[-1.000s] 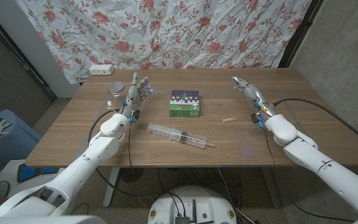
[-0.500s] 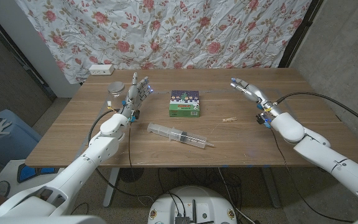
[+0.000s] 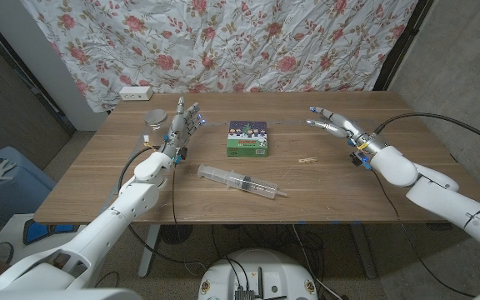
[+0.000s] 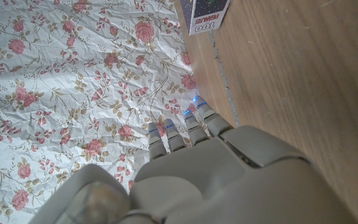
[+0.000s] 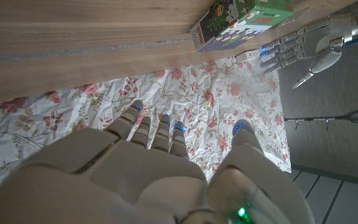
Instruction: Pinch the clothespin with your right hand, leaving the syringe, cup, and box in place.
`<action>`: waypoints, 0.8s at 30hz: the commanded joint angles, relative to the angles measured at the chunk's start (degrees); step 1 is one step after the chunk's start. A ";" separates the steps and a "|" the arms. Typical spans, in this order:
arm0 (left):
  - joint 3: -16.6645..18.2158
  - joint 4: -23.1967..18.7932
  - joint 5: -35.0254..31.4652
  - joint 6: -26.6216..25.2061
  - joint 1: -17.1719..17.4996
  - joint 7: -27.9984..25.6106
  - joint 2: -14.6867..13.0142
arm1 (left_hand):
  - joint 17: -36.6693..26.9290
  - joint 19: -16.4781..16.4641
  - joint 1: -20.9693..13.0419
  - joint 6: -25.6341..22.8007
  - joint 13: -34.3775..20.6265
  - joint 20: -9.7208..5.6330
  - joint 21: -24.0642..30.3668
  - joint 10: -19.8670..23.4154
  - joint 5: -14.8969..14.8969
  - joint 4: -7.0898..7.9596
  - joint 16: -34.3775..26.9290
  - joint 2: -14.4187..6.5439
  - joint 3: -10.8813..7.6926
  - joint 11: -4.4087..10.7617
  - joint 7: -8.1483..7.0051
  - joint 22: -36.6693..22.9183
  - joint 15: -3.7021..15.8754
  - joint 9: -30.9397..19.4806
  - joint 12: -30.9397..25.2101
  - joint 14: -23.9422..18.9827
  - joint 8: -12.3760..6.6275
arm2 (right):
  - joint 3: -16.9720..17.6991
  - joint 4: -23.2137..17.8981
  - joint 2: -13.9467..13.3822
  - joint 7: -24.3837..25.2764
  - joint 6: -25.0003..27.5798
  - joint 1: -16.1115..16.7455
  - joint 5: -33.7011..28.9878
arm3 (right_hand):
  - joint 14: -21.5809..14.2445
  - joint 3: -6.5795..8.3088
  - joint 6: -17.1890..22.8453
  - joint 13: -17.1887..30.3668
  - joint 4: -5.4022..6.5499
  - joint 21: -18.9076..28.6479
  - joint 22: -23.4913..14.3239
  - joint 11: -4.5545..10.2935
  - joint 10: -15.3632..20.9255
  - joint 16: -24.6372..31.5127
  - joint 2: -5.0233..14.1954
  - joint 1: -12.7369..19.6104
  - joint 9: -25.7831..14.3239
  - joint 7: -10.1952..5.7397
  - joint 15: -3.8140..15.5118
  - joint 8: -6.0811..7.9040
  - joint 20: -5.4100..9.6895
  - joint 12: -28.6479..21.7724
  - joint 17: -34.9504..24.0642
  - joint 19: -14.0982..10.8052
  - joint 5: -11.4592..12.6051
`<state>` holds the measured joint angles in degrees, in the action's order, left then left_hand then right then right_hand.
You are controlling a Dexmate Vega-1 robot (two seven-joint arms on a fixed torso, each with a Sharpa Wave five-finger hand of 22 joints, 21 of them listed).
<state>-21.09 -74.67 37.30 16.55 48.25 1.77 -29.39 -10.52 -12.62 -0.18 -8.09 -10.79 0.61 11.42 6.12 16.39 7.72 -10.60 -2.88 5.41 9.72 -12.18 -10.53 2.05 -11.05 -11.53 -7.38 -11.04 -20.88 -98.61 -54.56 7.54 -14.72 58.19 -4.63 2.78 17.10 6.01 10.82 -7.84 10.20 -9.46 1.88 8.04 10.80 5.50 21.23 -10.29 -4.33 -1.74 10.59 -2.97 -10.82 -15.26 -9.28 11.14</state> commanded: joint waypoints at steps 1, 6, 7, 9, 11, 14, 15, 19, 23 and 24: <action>0.04 -0.14 0.07 -0.05 0.10 -0.02 -0.11 | -0.20 -0.41 -0.04 -0.04 -0.11 -0.06 0.41 0.10 0.23 0.32 -0.29 -0.60 0.01 0.44 -0.50 -0.13 0.58 -0.27 -0.32 -0.31 -0.36 | 0.48 -5.68 -5.13 -2.63 7.13 0.61 -6.53 | 0.27 0.48 0.38 0.26 -1.02 0.34 -0.27 0.45 -0.47 0.37 0.05 1.45 -0.17 -0.51 0.53 0.50 -0.03 -0.01 0.09 0.41 0.33; 0.04 -0.15 0.07 -0.06 0.10 -0.03 -0.11 | -0.20 -0.42 -0.04 -0.04 -0.11 -0.04 0.42 0.16 0.23 0.32 -0.30 -0.60 0.01 0.40 -0.50 -0.13 0.60 -0.27 -0.34 -0.34 -0.36 | 0.22 -7.47 -6.06 -3.80 9.64 0.35 -7.90 | 0.98 1.63 1.13 0.40 -2.45 0.34 -0.27 0.12 -2.12 0.39 -0.34 4.08 -0.35 -0.65 -0.23 1.05 -0.57 0.23 0.53 0.83 1.17; 0.04 -0.15 0.07 -0.06 0.10 -0.03 -0.11 | -0.20 -0.43 -0.04 -0.04 -0.11 -0.03 0.43 0.16 0.23 0.32 -0.29 -0.60 0.01 0.42 -0.50 -0.13 0.59 -0.27 -0.34 -0.32 -0.36 | 0.09 -7.76 -6.31 -3.86 9.97 0.28 -8.52 | 1.09 1.88 1.59 0.43 -2.61 0.39 -0.27 0.12 -2.59 0.42 -0.43 4.65 -0.38 -0.59 -0.26 1.26 -0.61 0.30 0.62 0.81 1.39; 0.03 -0.15 0.06 -0.06 0.10 -0.04 -0.10 | -0.20 -0.45 -0.04 -0.04 -0.11 -0.03 0.43 0.19 0.23 0.32 -0.28 -0.60 0.01 0.42 -0.50 -0.13 0.56 -0.27 -0.35 -0.29 -0.36 | -0.44 -8.84 -7.08 -4.27 11.80 0.09 -10.87 | 1.25 2.60 2.28 0.49 -2.91 0.50 -0.26 -0.18 -3.17 0.51 -0.63 6.26 -0.47 -0.36 -0.74 1.56 -1.13 0.24 0.87 0.65 2.03; 0.03 -0.15 0.06 -0.06 0.09 -0.04 -0.10 | -0.20 -0.42 -0.04 -0.04 -0.11 -0.04 0.42 0.18 0.23 0.32 -0.28 -0.60 0.01 0.43 -0.50 -0.13 0.56 -0.27 -0.35 -0.28 -0.36 | -0.96 -9.87 -7.88 -5.08 13.57 -0.12 -12.89 | 1.67 3.09 2.24 0.53 -3.04 0.57 -0.24 -0.60 -3.97 0.47 -1.03 7.51 -0.53 -0.50 -1.43 1.54 -1.76 0.28 1.08 0.55 2.50; 0.03 -0.15 0.05 -0.06 0.09 -0.04 -0.10 | -0.20 -0.40 -0.04 -0.04 -0.11 -0.05 0.41 0.20 0.23 0.32 -0.29 -0.60 0.01 0.43 -0.50 -0.13 0.55 -0.27 -0.36 -0.30 -0.36 | -1.20 -10.89 -8.56 -6.88 14.92 -0.53 -13.16 | 2.28 3.55 2.38 0.57 -3.10 0.51 -0.23 -0.81 -5.00 0.38 -1.64 8.82 -0.59 -0.94 -1.94 1.60 -2.34 0.36 1.32 0.73 2.89; 0.03 -0.15 0.06 -0.06 0.09 -0.04 -0.09 | -0.20 -0.39 -0.04 -0.04 -0.11 -0.04 0.41 0.20 0.23 0.32 -0.28 -0.60 0.01 0.46 -0.50 -0.13 0.57 -0.27 -0.36 -0.28 -0.36 | -1.44 -11.18 -8.82 -7.68 15.29 -0.92 -13.49 | 2.62 3.76 2.65 0.58 -3.11 0.49 -0.23 -0.78 -5.75 0.33 -1.96 9.44 -0.62 -1.17 -2.18 1.70 -2.66 0.47 1.42 0.80 3.06; 0.02 -0.14 0.05 -0.06 0.09 -0.04 -0.10 | -0.20 -0.43 -0.04 -0.04 -0.11 -0.08 0.42 0.23 0.23 0.32 -0.28 -0.60 0.01 0.46 -0.50 -0.13 0.62 -0.27 -0.37 -0.28 -0.36 | -2.38 -12.32 -9.43 -10.84 17.11 -2.58 -14.66 | 3.53 4.31 3.06 0.64 -3.13 0.39 -0.21 -1.30 -7.37 0.25 -3.01 11.27 -0.73 -1.56 -2.99 1.87 -3.52 0.50 1.69 1.19 3.47; 0.02 -0.13 0.05 -0.05 0.09 -0.04 -0.09 | -0.20 -0.39 -0.04 -0.04 -0.11 -0.05 0.41 0.18 0.23 0.32 -0.28 -0.60 0.01 0.30 -0.50 -0.13 0.62 -0.27 -0.35 -0.28 -0.36 | -3.33 -12.99 -9.83 -13.53 17.98 -4.08 -15.60 | 3.40 4.66 3.08 0.67 -3.20 0.57 -0.18 -1.54 -7.84 0.44 -3.49 12.36 -0.79 -1.82 -3.36 1.92 -3.81 0.40 1.81 0.71 3.56; 0.02 -0.12 0.05 -0.04 0.08 -0.04 -0.09 | -0.20 -0.38 -0.04 -0.04 -0.11 -0.03 0.40 0.14 0.23 0.32 -0.28 -0.60 0.01 0.31 -0.50 -0.13 0.61 -0.27 -0.33 -0.27 -0.36 | -3.65 -13.32 -10.00 -14.30 18.48 -4.48 -16.19 | 3.41 4.78 3.05 0.68 -3.21 0.63 -0.16 -1.61 -8.01 0.47 -3.64 12.71 -0.80 -1.86 -3.53 1.93 -3.84 0.39 1.85 0.53 3.57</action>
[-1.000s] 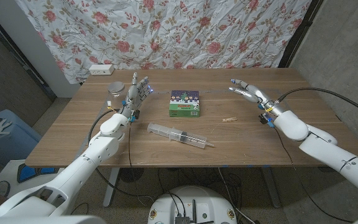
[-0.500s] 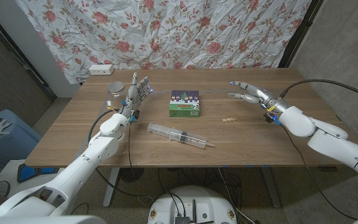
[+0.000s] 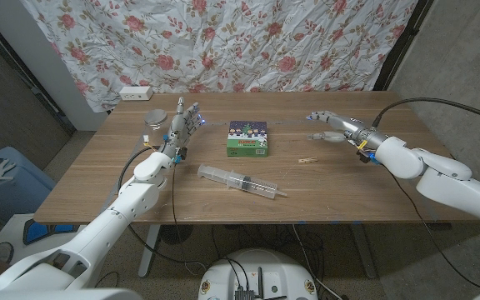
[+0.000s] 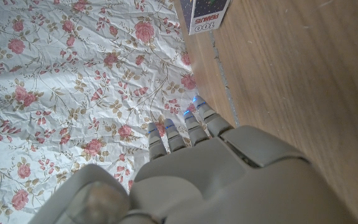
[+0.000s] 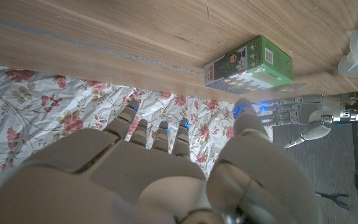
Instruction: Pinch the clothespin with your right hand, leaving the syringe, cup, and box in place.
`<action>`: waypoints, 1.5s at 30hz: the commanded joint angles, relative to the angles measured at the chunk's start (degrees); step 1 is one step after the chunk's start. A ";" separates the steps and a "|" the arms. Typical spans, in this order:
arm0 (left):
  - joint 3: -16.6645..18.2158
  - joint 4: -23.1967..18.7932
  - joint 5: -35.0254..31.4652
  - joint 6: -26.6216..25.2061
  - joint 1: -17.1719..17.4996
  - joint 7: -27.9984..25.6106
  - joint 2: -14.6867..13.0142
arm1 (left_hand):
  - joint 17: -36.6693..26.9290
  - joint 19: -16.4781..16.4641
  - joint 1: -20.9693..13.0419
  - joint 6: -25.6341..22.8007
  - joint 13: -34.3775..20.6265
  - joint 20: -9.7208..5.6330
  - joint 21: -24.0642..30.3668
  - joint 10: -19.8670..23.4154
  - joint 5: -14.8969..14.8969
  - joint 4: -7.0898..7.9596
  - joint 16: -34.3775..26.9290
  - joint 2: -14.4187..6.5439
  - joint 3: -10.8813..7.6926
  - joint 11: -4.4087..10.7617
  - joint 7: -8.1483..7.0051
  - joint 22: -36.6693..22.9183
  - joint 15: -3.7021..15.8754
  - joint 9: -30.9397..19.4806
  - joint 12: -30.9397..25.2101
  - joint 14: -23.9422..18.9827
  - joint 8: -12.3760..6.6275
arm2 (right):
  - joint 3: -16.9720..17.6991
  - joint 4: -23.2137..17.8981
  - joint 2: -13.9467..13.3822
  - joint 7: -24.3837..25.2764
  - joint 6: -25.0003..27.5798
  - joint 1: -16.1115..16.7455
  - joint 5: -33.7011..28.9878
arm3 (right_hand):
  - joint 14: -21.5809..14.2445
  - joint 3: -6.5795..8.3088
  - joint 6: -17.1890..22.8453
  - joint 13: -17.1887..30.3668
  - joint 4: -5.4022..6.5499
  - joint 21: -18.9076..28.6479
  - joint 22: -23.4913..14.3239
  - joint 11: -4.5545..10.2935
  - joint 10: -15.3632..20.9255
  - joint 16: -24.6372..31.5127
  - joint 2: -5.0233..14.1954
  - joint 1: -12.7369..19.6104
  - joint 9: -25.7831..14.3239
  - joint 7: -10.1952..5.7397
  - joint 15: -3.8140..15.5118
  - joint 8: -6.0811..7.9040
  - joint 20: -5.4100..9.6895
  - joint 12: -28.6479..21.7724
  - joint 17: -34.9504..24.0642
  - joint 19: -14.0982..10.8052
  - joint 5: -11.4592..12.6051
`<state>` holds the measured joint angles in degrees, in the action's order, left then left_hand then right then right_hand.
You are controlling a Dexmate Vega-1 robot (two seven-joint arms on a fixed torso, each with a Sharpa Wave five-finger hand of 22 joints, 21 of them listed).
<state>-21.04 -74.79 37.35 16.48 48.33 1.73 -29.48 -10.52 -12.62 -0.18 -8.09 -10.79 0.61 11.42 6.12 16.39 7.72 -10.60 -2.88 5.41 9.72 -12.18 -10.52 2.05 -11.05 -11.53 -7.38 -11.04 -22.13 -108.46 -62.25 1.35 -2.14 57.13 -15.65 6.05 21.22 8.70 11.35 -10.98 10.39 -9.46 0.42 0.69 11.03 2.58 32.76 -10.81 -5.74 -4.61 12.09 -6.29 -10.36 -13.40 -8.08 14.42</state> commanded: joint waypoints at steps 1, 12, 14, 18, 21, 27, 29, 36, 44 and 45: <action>-0.02 0.01 -0.01 0.03 0.01 0.00 0.01 | -0.21 -0.39 -0.04 -0.04 -0.12 -0.04 0.41 0.13 0.23 0.32 -0.28 -0.60 0.01 0.31 -0.50 -0.14 0.62 -0.27 -0.33 -0.28 -0.36 | -2.77 -3.90 -2.44 -8.89 6.65 -3.82 -5.98 | 0.09 0.84 0.32 0.16 -0.09 0.42 -0.15 -0.32 -1.04 0.31 -0.96 1.73 -0.31 -0.59 -0.84 0.43 -0.59 -0.05 0.04 -0.73 0.29; -0.03 0.02 -0.01 0.04 0.00 0.01 0.02 | -0.21 -0.42 -0.03 -0.04 -0.12 -0.05 0.42 0.16 0.23 0.33 -0.29 -0.61 0.01 0.41 -0.50 -0.14 0.56 -0.27 -0.34 -0.29 -0.36 | -5.46 -6.68 -2.78 -13.64 10.52 -6.66 -12.75 | -1.92 2.66 1.62 0.37 -0.13 0.97 -0.09 -2.10 -1.52 1.30 -3.82 7.88 -0.71 -0.92 -1.80 1.38 -0.41 -0.75 0.45 -3.78 0.48; -0.03 0.03 -0.01 0.04 0.00 0.01 0.02 | -0.21 -0.43 -0.03 -0.04 -0.12 -0.08 0.42 0.16 0.23 0.33 -0.29 -0.61 0.01 0.44 -0.50 -0.14 0.56 -0.27 -0.34 -0.29 -0.36 | -5.78 -7.29 -2.97 -14.46 11.23 -6.88 -14.01 | -1.90 2.74 1.56 0.40 -0.12 0.90 -0.09 -2.24 -1.89 1.29 -4.20 8.36 -0.75 -0.97 -1.93 1.39 -0.66 -0.65 0.47 -3.79 0.43; -0.03 0.04 -0.01 0.04 0.00 0.01 0.03 | -0.21 -0.40 -0.04 -0.04 -0.12 -0.07 0.41 0.20 0.23 0.33 -0.29 -0.61 0.01 0.41 -0.50 -0.14 0.58 -0.27 -0.36 -0.30 -0.36 | -6.32 -7.72 -3.12 -16.60 11.42 -7.67 -15.26 | -1.34 2.84 1.29 0.53 0.01 0.51 -0.11 -3.45 -2.78 1.08 -5.93 9.96 -0.93 -0.66 -2.34 1.47 -1.84 -0.61 0.51 -3.34 0.16; -0.03 0.04 -0.02 0.05 -0.01 0.01 0.03 | -0.21 -0.37 -0.04 -0.04 -0.12 -0.03 0.40 0.13 0.23 0.33 -0.29 -0.61 0.01 0.39 -0.50 -0.14 0.60 -0.27 -0.33 -0.29 -0.36 | -6.86 -7.59 -3.13 -17.40 11.09 -8.23 -16.70 | -0.83 2.84 2.07 0.71 0.27 0.32 -0.15 -5.00 -3.36 0.95 -7.30 10.97 -1.26 0.04 -2.92 2.02 -2.15 -0.70 0.51 -2.97 0.05; -0.05 0.08 -0.03 0.06 -0.03 0.01 0.06 | -0.21 -0.40 -0.04 -0.04 -0.12 -0.05 0.41 0.20 0.23 0.33 -0.29 -0.61 0.01 0.44 -0.50 -0.14 0.60 -0.27 -0.35 -0.29 -0.35 | -8.17 -8.01 -3.08 -19.71 11.49 -9.00 -20.83 | -0.33 2.70 2.81 0.86 0.77 0.32 -0.17 -6.34 -4.60 0.90 -8.07 11.11 -1.59 0.49 -3.59 2.52 -2.24 -0.53 0.39 -2.96 -0.06; -0.05 0.08 -0.03 0.06 -0.03 0.01 0.06 | -0.21 -0.38 -0.04 -0.03 -0.12 -0.04 0.41 0.14 0.23 0.33 -0.28 -0.61 0.01 0.35 -0.50 -0.14 0.60 -0.27 -0.33 -0.28 -0.35 | -8.65 -7.87 -2.82 -21.12 11.51 -9.53 -21.71 | -0.18 2.67 2.83 0.89 0.91 0.31 -0.17 -6.42 -5.01 0.89 -8.15 11.03 -1.65 0.61 -3.82 2.57 -2.32 -0.44 0.34 -2.93 -0.09; -0.05 0.10 -0.03 0.07 -0.03 0.01 0.06 | -0.21 -0.42 -0.04 -0.02 -0.12 -0.03 0.42 0.16 0.23 0.33 -0.29 -0.61 0.01 0.37 -0.50 -0.14 0.61 -0.27 -0.34 -0.31 -0.35 | -9.97 -6.91 -1.49 -24.58 11.95 -11.01 -24.28 | 0.62 2.60 2.47 1.00 1.26 0.15 -0.19 -7.38 -6.05 0.76 -8.39 10.78 -1.92 0.66 -4.60 2.58 -2.82 -0.39 0.14 -2.43 -0.14; -0.05 0.11 -0.03 0.08 -0.03 0.02 0.06 | -0.21 -0.41 -0.04 -0.01 -0.11 -0.08 0.41 0.17 0.23 0.32 -0.28 -0.61 0.01 0.42 -0.50 -0.14 0.59 -0.27 -0.34 -0.27 -0.35 | -11.28 -6.00 -0.29 -27.09 12.63 -11.93 -27.19 | 1.05 2.67 3.40 1.12 1.45 0.20 -0.20 -8.33 -7.02 0.81 -8.40 10.74 -2.24 1.27 -5.24 3.15 -3.00 -0.43 -0.05 -2.31 -0.06; -0.05 0.11 -0.03 0.08 -0.03 0.02 0.06 | -0.21 -0.39 -0.04 -0.01 -0.11 -0.04 0.41 0.18 0.23 0.32 -0.29 -0.61 0.01 0.47 -0.50 -0.14 0.62 -0.27 -0.35 -0.30 -0.35 | -11.46 -5.88 -0.17 -27.08 12.66 -11.94 -27.70 | 1.06 2.68 3.43 1.13 1.46 0.20 -0.20 -8.39 -7.14 0.82 -8.39 10.75 -2.25 1.30 -5.24 3.18 -2.99 -0.40 -0.05 -2.31 -0.05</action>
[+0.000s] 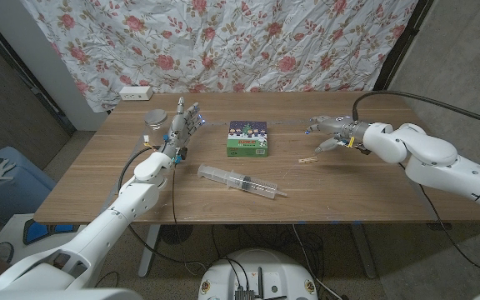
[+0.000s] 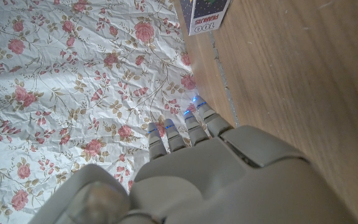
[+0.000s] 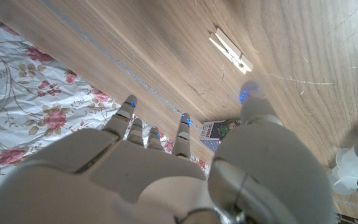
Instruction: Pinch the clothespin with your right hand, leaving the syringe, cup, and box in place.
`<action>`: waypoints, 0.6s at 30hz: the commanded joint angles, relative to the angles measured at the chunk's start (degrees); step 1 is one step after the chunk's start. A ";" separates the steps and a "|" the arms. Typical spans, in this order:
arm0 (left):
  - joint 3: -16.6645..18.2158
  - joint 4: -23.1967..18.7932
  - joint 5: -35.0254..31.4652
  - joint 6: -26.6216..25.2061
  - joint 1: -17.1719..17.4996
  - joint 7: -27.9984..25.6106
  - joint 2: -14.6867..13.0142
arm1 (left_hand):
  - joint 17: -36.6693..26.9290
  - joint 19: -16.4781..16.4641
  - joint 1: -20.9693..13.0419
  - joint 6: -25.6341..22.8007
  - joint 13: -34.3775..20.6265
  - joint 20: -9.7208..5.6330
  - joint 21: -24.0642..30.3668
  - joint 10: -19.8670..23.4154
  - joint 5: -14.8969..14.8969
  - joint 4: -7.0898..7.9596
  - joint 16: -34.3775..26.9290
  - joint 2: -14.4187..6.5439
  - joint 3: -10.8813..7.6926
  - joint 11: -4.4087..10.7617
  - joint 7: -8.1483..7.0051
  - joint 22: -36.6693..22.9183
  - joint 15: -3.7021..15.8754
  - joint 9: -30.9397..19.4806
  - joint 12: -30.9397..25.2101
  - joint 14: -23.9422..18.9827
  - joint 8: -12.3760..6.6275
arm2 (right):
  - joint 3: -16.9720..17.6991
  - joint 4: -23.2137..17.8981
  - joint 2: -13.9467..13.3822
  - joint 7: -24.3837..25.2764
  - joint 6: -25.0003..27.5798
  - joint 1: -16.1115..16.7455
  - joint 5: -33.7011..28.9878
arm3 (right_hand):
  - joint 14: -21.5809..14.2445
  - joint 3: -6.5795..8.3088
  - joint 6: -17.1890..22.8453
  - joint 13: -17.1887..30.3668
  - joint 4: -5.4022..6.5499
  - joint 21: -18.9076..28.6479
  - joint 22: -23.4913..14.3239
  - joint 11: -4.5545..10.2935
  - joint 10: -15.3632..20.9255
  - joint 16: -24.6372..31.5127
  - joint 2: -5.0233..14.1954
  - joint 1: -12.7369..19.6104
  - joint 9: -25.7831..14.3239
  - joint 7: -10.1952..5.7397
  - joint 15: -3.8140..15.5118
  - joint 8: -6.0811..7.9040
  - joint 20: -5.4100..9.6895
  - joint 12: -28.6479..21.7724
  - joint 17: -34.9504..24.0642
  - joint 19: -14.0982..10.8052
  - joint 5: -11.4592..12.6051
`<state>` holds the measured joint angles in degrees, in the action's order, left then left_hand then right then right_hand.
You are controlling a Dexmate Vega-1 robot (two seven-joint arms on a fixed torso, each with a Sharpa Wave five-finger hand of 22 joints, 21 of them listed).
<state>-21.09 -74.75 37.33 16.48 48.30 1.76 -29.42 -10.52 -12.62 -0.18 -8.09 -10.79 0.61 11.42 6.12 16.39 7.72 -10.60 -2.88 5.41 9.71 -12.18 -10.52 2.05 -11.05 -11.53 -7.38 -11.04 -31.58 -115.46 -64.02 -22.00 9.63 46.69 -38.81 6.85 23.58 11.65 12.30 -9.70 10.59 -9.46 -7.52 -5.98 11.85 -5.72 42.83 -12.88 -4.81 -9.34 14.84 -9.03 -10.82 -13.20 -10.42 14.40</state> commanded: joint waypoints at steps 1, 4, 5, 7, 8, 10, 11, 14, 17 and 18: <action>0.00 0.06 0.00 0.07 0.00 0.00 0.00 | -0.21 -0.39 -0.04 -0.01 -0.12 -0.04 0.41 0.18 0.23 0.33 -0.29 -0.61 0.01 0.46 -0.50 -0.14 0.63 -0.27 -0.34 -0.30 -0.35 | -2.20 1.26 1.65 -3.83 0.73 -1.58 -4.96 | 0.26 0.34 0.55 0.19 0.18 0.03 -0.20 -0.50 -0.55 0.00 -0.07 0.70 -0.20 0.38 -0.53 0.46 -0.26 0.06 -0.26 -0.02 -0.02; 0.01 0.07 0.00 0.07 0.00 0.00 0.00 | -0.21 -0.37 -0.04 -0.01 -0.12 -0.06 0.40 0.12 0.23 0.33 -0.29 -0.61 0.01 0.47 -0.50 -0.14 0.62 -0.27 -0.32 -0.30 -0.35 | -2.63 1.55 2.00 -4.43 1.02 -1.70 -6.10 | 0.28 0.46 1.22 0.23 0.20 0.09 -0.20 -0.51 -0.67 0.07 0.10 0.84 -0.31 0.19 -0.52 0.81 -0.19 -0.03 -0.31 -0.13 0.03; 0.01 0.07 0.00 0.07 0.00 0.00 0.00 | -0.21 -0.35 -0.04 -0.01 -0.12 -0.04 0.39 0.12 0.23 0.33 -0.28 -0.61 0.01 0.44 -0.50 -0.14 0.62 -0.27 -0.32 -0.27 -0.35 | -2.77 1.69 2.07 -4.58 0.98 -1.75 -6.41 | 0.30 0.48 1.53 0.25 0.21 0.11 -0.20 -0.53 -0.66 0.09 0.10 0.87 -0.37 -0.01 -0.51 0.97 -0.15 -0.10 -0.33 -0.17 0.05; 0.00 0.08 0.00 0.08 -0.01 0.01 0.00 | -0.21 -0.37 -0.05 -0.01 -0.12 -0.03 0.40 0.15 0.23 0.32 -0.27 -0.61 0.01 0.49 -0.50 -0.14 0.62 -0.27 -0.33 -0.25 -0.35 | -2.87 1.98 2.21 -4.49 1.05 -1.68 -6.91 | 0.28 0.49 1.70 0.26 0.23 0.11 -0.20 -0.55 -0.72 0.12 0.14 0.88 -0.40 -0.17 -0.59 1.07 -0.19 -0.11 -0.36 -0.18 0.06; 0.01 0.08 0.01 0.07 -0.01 0.01 0.00 | -0.21 -0.38 -0.04 -0.01 -0.12 -0.03 0.40 0.14 0.23 0.32 -0.27 -0.61 0.01 0.49 -0.50 -0.14 0.62 -0.27 -0.33 -0.25 -0.35 | -2.97 2.13 2.23 -4.47 1.00 -1.67 -7.27 | 0.23 0.51 1.90 0.27 0.26 0.14 -0.20 -0.56 -0.71 0.17 0.17 0.87 -0.44 -0.17 -0.65 1.18 -0.17 -0.15 -0.38 -0.23 0.07; 0.01 0.08 0.01 0.08 -0.01 0.01 0.00 | -0.21 -0.39 -0.04 -0.01 -0.12 -0.04 0.41 0.14 0.23 0.32 -0.28 -0.60 0.01 0.45 -0.50 -0.14 0.63 -0.27 -0.33 -0.27 -0.35 | -3.14 2.35 2.39 -4.57 1.21 -1.63 -7.94 | 0.19 0.56 2.24 0.30 0.33 0.18 -0.21 -0.47 -0.64 0.24 0.28 0.85 -0.53 -0.17 -0.62 1.38 -0.14 -0.26 -0.44 -0.33 0.10; 0.01 0.08 0.01 0.08 -0.01 0.01 0.00 | -0.21 -0.40 -0.04 -0.01 -0.12 -0.06 0.41 0.11 0.23 0.32 -0.28 -0.60 0.01 0.46 -0.50 -0.14 0.62 -0.27 -0.32 -0.28 -0.35 | -3.12 2.56 2.43 -4.24 1.03 -1.54 -7.95 | 0.21 0.58 2.23 0.31 0.35 0.19 -0.21 -0.45 -0.63 0.26 0.34 0.85 -0.55 -0.20 -0.59 1.39 -0.15 -0.29 -0.47 -0.37 0.11; 0.01 0.09 0.01 0.08 -0.01 0.01 0.01 | -0.21 -0.40 -0.04 -0.01 -0.12 -0.03 0.41 0.19 0.23 0.32 -0.28 -0.60 0.01 0.47 -0.50 -0.14 0.62 -0.27 -0.35 -0.28 -0.35 | -3.29 2.97 2.63 -4.35 0.77 -1.55 -8.23 | 0.14 0.61 2.53 0.33 0.41 0.28 -0.21 -0.45 -0.52 0.34 0.43 0.82 -0.63 -0.27 -0.59 1.58 0.00 -0.39 -0.53 -0.59 0.14; 0.00 0.09 0.01 0.08 -0.01 0.02 0.01 | -0.21 -0.42 -0.05 -0.02 -0.12 -0.05 0.42 0.14 0.23 0.32 -0.29 -0.60 0.01 0.40 -0.50 -0.14 0.63 -0.27 -0.33 -0.31 -0.35 | -3.63 3.40 2.89 -4.77 0.67 -1.72 -8.78 | 0.06 0.67 2.81 0.36 0.47 0.30 -0.21 -0.44 -0.32 0.43 0.58 0.81 -0.72 -0.38 -0.49 1.76 0.12 -0.53 -0.60 -0.68 0.18; 0.00 0.09 0.01 0.08 -0.01 0.01 0.01 | -0.21 -0.41 -0.05 -0.02 -0.12 -0.04 0.42 0.13 0.23 0.32 -0.30 -0.60 0.01 0.44 -0.50 -0.14 0.62 -0.27 -0.32 -0.31 -0.35 | -3.66 3.54 3.01 -4.67 0.75 -1.67 -8.91 | 0.06 0.69 2.95 0.36 0.49 0.31 -0.21 -0.42 -0.31 0.45 0.62 0.80 -0.74 -0.37 -0.50 1.84 0.16 -0.55 -0.62 -0.70 0.18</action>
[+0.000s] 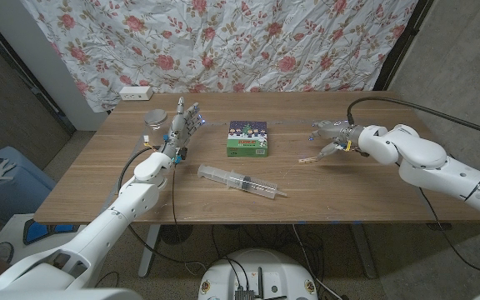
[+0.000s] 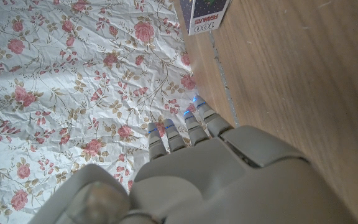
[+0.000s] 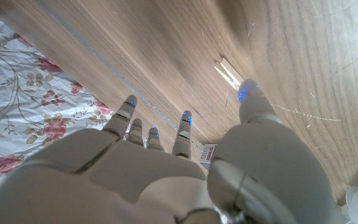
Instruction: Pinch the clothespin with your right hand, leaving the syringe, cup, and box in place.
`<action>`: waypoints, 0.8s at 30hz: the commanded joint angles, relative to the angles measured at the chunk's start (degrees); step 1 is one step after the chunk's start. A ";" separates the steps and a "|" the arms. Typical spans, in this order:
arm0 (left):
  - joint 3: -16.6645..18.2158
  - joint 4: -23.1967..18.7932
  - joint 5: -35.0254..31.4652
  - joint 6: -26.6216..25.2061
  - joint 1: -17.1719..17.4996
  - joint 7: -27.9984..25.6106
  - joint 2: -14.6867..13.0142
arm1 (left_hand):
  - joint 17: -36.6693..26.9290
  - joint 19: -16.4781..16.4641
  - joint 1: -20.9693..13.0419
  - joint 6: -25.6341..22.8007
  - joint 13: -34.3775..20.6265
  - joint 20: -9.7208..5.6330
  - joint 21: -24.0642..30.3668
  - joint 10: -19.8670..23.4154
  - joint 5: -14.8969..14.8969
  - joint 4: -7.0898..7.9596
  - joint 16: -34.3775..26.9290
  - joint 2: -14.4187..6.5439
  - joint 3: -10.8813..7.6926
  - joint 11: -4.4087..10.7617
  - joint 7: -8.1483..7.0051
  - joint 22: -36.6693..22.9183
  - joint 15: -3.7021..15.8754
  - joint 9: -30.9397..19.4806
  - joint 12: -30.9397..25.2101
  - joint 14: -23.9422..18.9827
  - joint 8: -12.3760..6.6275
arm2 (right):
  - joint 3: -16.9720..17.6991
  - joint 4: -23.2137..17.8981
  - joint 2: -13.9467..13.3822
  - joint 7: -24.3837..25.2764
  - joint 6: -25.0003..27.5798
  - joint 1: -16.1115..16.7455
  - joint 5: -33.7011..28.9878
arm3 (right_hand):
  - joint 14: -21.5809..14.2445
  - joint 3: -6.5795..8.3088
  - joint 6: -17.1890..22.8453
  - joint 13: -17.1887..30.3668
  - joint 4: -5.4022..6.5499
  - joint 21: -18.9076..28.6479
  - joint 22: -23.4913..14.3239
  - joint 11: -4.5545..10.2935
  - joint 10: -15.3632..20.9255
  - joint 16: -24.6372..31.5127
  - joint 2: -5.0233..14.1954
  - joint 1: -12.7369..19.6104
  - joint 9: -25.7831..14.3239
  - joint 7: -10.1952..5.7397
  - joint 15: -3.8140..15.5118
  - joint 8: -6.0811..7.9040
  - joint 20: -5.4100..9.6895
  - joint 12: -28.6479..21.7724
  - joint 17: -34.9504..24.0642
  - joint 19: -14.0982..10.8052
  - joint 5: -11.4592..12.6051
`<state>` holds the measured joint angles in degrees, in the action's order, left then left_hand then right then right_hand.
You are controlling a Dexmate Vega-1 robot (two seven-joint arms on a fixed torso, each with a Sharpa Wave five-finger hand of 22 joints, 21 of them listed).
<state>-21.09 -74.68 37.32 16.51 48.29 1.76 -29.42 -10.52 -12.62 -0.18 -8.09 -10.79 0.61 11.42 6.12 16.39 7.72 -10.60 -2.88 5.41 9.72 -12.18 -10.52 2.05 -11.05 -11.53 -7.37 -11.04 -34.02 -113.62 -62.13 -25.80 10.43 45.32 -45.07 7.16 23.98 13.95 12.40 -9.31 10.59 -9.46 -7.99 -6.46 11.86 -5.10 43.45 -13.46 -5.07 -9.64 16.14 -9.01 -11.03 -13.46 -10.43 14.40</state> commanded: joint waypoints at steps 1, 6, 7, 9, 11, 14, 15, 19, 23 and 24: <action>0.00 0.02 0.00 0.06 -0.01 0.01 0.00 | -0.21 -0.41 -0.04 -0.02 -0.12 -0.04 0.42 0.14 0.23 0.32 -0.30 -0.60 0.01 0.45 -0.50 -0.14 0.62 -0.27 -0.33 -0.31 -0.35 | -1.30 1.81 1.12 -0.97 -0.17 -0.32 -2.76 | -0.26 0.30 0.69 0.26 0.11 0.30 -0.21 0.05 0.19 0.46 0.02 0.17 -0.18 -0.16 -0.18 0.58 0.14 -0.35 -0.37 -0.69 0.19; 0.02 0.01 0.02 0.06 0.01 0.02 -0.02 | -0.21 -0.38 -0.04 -0.02 -0.12 -0.06 0.40 0.16 0.23 0.32 -0.30 -0.60 0.01 0.45 -0.50 -0.14 0.63 -0.27 -0.34 -0.31 -0.35 | -1.36 2.22 1.18 -0.87 -0.12 0.04 -2.92 | -0.24 0.40 1.42 0.31 0.20 0.31 -0.22 0.27 0.37 0.56 0.28 0.14 -0.34 -0.33 -0.16 1.01 0.18 -0.51 -0.50 -0.77 0.26; 0.02 0.01 0.02 0.06 0.01 0.03 -0.02 | -0.21 -0.38 -0.04 -0.02 -0.12 -0.08 0.41 0.17 0.23 0.32 -0.29 -0.60 0.01 0.42 -0.50 -0.14 0.60 -0.27 -0.34 -0.30 -0.35 | -1.42 2.24 1.22 -0.93 0.05 0.13 -3.10 | -0.22 0.43 1.45 0.32 0.21 0.32 -0.22 0.25 0.40 0.57 0.35 0.15 -0.37 -0.31 -0.14 1.05 0.24 -0.53 -0.52 -0.79 0.27; 0.03 0.00 0.03 0.06 0.02 0.03 -0.03 | -0.21 -0.34 -0.04 -0.02 -0.12 -0.04 0.39 0.17 0.23 0.32 -0.29 -0.60 0.01 0.42 -0.50 -0.14 0.58 -0.27 -0.34 -0.30 -0.35 | -1.45 2.32 1.30 -0.79 0.26 0.34 -3.23 | -0.22 0.51 1.71 0.33 0.21 0.33 -0.22 0.29 0.41 0.61 0.52 0.23 -0.43 -0.32 -0.13 1.22 0.33 -0.57 -0.56 -0.86 0.32; 0.03 -0.01 0.04 0.06 0.03 0.04 -0.04 | -0.21 -0.36 -0.04 -0.01 -0.12 -0.08 0.40 0.20 0.23 0.32 -0.29 -0.60 0.01 0.45 -0.50 -0.14 0.61 -0.27 -0.36 -0.30 -0.35 | -1.51 2.55 1.32 -0.66 0.01 0.38 -3.19 | -0.17 0.58 1.75 0.34 0.19 0.33 -0.22 0.33 0.41 0.61 0.64 0.31 -0.47 -0.33 -0.12 1.27 0.36 -0.58 -0.59 -0.86 0.36; 0.03 -0.03 0.03 0.05 0.04 0.03 -0.04 | -0.21 -0.36 -0.04 -0.01 -0.12 -0.05 0.40 0.15 0.23 0.32 -0.29 -0.61 0.01 0.43 -0.50 -0.14 0.62 -0.27 -0.33 -0.30 -0.35 | -1.46 2.88 1.43 -0.52 -0.07 0.45 -2.81 | -0.33 0.66 2.15 0.36 0.15 0.30 -0.22 0.36 0.58 0.72 0.76 0.43 -0.56 -0.51 0.02 1.53 0.70 -0.69 -0.63 -0.82 0.40; 0.03 -0.04 0.02 0.05 0.04 0.01 -0.03 | -0.21 -0.37 -0.04 -0.01 -0.12 -0.03 0.40 0.15 0.23 0.32 -0.29 -0.61 0.01 0.44 -0.50 -0.14 0.61 -0.27 -0.33 -0.30 -0.35 | -1.51 2.96 1.41 -0.45 -0.24 0.42 -2.82 | -0.56 0.69 2.24 0.37 0.13 0.29 -0.22 0.41 0.70 0.83 0.81 0.48 -0.60 -0.48 0.16 1.61 0.79 -0.75 -0.65 -0.80 0.42; -0.07 0.06 -0.08 0.15 0.03 -0.07 0.11 | -0.21 -0.39 -0.04 -0.01 -0.12 -0.05 0.41 0.15 0.23 0.32 -0.29 -0.60 0.01 0.43 -0.50 -0.14 0.57 -0.27 -0.33 -0.29 -0.35 | -1.87 3.26 1.51 -0.51 -0.35 0.33 -3.38 | -0.70 0.81 3.09 0.41 0.03 0.32 -0.23 0.64 0.93 0.95 0.98 0.72 -0.76 -0.66 0.27 2.13 1.44 -0.88 -0.72 -0.93 0.49; -0.12 0.08 -0.14 0.21 0.05 -0.12 0.18 | -0.21 -0.34 -0.04 -0.01 -0.12 -0.05 0.39 0.11 0.23 0.32 -0.29 -0.61 0.01 0.42 -0.50 -0.14 0.60 -0.27 -0.32 -0.29 -0.35 | -2.07 3.56 1.55 -0.06 -0.56 0.46 -3.73 | -0.82 0.87 3.14 0.42 0.02 0.34 -0.23 0.67 0.70 1.04 1.09 0.81 -0.85 -0.68 0.49 2.26 1.55 -0.80 -0.78 -1.01 0.53; -0.13 0.09 -0.14 0.22 0.06 -0.12 0.19 | -0.21 -0.35 -0.04 -0.01 -0.12 -0.07 0.40 0.11 0.23 0.32 -0.29 -0.61 0.01 0.42 -0.50 -0.14 0.59 -0.27 -0.32 -0.29 -0.35 | -2.15 3.56 1.58 0.10 -0.50 0.54 -3.99 | -0.79 0.88 3.11 0.43 0.03 0.34 -0.23 0.66 0.60 1.03 1.11 0.81 -0.87 -0.72 0.54 2.28 1.57 -0.77 -0.80 -1.01 0.53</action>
<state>-21.10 -74.66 37.32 16.58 48.29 1.79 -29.42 -10.52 -12.62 -0.18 -8.09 -10.79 0.61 11.42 6.12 16.39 7.72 -10.60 -2.88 5.42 9.71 -12.18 -10.52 2.05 -11.05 -11.53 -7.38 -11.04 -35.56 -110.87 -60.83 -26.44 10.27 45.58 -47.96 6.56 24.46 16.47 12.67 -9.48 10.60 -9.45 -7.36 -5.83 12.58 -4.58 43.97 -14.02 -5.54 -9.04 17.85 -7.86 -11.48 -13.99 -11.13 14.64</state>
